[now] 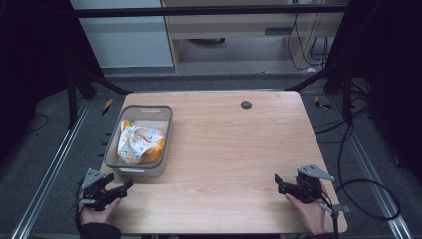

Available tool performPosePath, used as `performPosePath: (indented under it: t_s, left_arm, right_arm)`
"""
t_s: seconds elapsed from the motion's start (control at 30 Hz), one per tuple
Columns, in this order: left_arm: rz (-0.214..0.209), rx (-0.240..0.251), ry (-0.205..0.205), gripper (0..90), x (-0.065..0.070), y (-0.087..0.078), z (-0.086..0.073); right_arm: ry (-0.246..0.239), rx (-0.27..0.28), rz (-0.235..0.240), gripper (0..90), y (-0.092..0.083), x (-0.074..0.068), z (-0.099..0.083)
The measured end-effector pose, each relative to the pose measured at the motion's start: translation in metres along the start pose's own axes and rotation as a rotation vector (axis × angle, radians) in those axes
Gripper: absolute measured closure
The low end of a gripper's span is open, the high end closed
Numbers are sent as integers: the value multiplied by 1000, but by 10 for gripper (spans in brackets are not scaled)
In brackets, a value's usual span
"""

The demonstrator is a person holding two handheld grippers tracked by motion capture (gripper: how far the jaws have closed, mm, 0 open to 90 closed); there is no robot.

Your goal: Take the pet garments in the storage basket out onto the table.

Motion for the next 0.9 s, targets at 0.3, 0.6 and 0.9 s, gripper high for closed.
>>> performPosePath:
  t_s: [0.3,0.6,0.9]
  left_arm:
    - [0,55,-25,221,2,-13,5]
    - [-15,79,-9,220,5,-19,14]
    - [-14,111,-2,224,7,-28,23]
  right_arm:
    - [-23,-3,6,114,-2,-2,-2]
    - [-26,-3,-1,114,-4,-1,-3]
    - [-41,-1,1,114,-4,-2,-4]
Point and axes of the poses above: each handheld gripper's, and its own axes: y roughly forward along the jaws, z roughly out of its top, x roughly to its right, the point moved 1 cm from there along y, roughly forward along the jaws, and after that the axes turned 7 degrees about -z, right-handed, at the moved point
